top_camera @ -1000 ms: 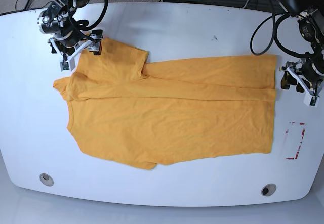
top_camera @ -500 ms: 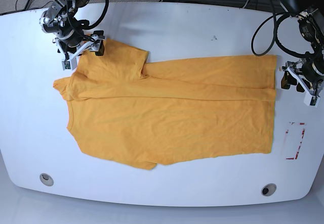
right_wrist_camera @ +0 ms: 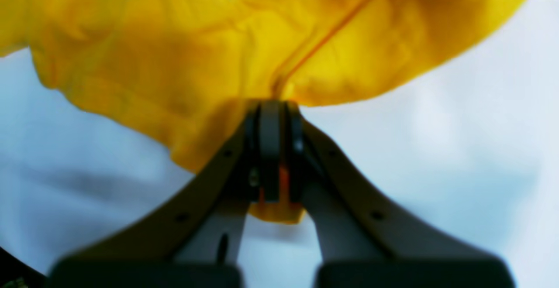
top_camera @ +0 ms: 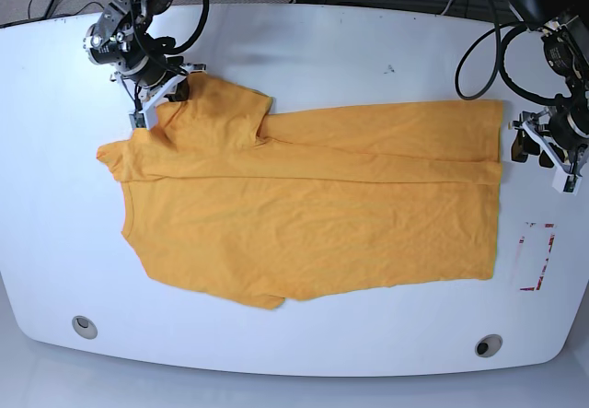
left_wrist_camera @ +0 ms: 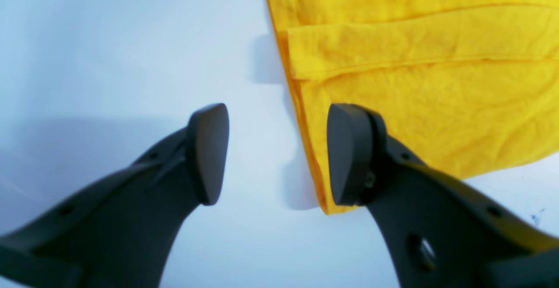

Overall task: Layout the t-shirt on the table in an organized manner, then fold the t-shirt properly
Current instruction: 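Release the shirt with the right gripper and press the sleeve flat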

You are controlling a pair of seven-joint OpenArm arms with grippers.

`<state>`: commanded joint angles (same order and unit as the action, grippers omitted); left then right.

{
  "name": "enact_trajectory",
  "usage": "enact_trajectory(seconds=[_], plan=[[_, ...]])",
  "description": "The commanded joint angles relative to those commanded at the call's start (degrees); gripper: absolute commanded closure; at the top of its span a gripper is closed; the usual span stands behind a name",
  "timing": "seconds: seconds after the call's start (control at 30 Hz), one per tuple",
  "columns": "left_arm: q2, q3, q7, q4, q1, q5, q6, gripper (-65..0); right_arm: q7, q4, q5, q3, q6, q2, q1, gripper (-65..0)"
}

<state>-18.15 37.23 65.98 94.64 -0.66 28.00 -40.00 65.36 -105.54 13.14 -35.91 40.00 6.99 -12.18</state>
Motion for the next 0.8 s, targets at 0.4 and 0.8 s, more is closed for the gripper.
enact_trajectory(seconds=[0.4, 0.8], plan=[[0.1, -0.1, 0.0, -0.1, 1.6, -0.1, 0.0, -33.9, 2.3, -7.6, 12.6, 1.8, 0.00, -2.0, 4.6, -0.6], [0.0, -1.0, -0.1, -0.1, 3.7, -0.1, 0.0, -33.9, 2.3, 1.5, 12.3, 1.8, 0.00, -3.0, 17.6, -0.6]])
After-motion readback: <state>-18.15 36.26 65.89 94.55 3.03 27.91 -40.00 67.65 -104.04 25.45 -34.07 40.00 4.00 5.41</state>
